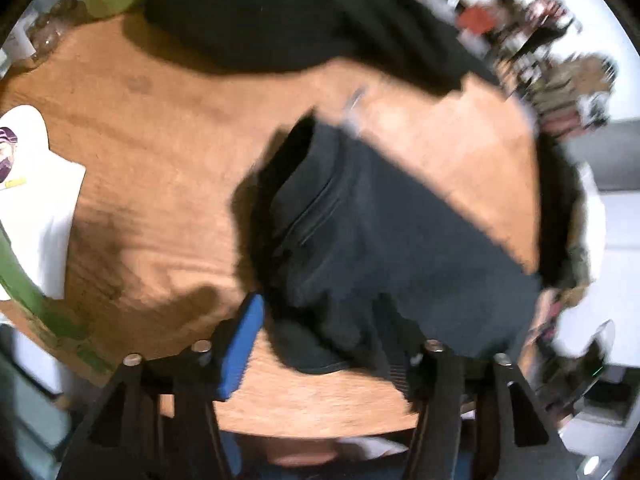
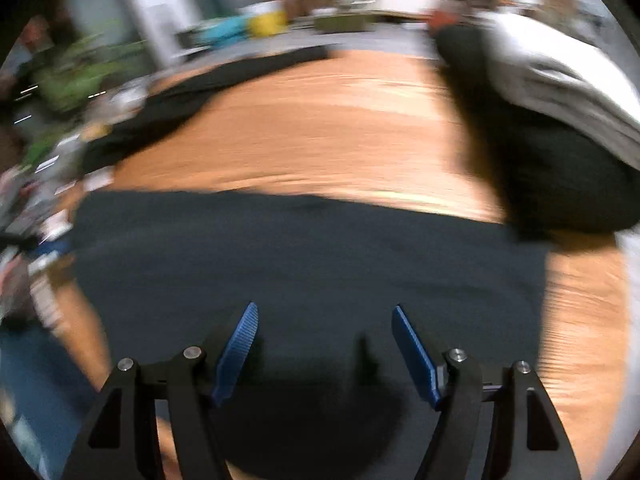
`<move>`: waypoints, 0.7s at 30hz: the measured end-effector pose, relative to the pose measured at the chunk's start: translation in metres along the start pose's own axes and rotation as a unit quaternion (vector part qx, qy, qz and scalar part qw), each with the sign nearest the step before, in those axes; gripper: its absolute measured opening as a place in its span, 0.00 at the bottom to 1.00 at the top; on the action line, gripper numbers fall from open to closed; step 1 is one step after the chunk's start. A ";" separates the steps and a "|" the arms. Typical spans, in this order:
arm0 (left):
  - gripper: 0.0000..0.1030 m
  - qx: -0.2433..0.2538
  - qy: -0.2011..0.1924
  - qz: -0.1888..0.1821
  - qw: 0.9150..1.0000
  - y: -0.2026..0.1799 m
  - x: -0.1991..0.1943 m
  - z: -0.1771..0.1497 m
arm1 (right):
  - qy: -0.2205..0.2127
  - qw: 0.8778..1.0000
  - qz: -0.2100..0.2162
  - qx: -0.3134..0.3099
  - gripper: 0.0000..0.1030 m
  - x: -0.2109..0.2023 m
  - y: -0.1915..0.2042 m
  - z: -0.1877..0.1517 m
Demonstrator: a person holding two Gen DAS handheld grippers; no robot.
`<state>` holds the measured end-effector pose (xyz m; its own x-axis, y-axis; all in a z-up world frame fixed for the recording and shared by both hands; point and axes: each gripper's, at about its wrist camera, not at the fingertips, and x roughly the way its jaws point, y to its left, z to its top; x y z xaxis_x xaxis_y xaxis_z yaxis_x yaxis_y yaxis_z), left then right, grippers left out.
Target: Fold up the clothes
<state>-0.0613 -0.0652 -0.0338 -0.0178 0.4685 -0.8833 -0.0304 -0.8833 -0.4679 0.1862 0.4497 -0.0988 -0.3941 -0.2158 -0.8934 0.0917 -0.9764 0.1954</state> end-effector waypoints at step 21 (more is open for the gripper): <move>0.68 0.006 0.021 -0.013 1.000 0.034 0.032 0.004 | 0.116 0.951 0.021 -0.286 0.04 0.083 0.236 -0.030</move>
<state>-0.0668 -0.0797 -0.0781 0.0260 0.4907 -0.8709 -0.0414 -0.8699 -0.4914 0.2024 0.2013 -0.1389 -0.1728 -0.1828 -0.9678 0.6116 -0.7902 0.0400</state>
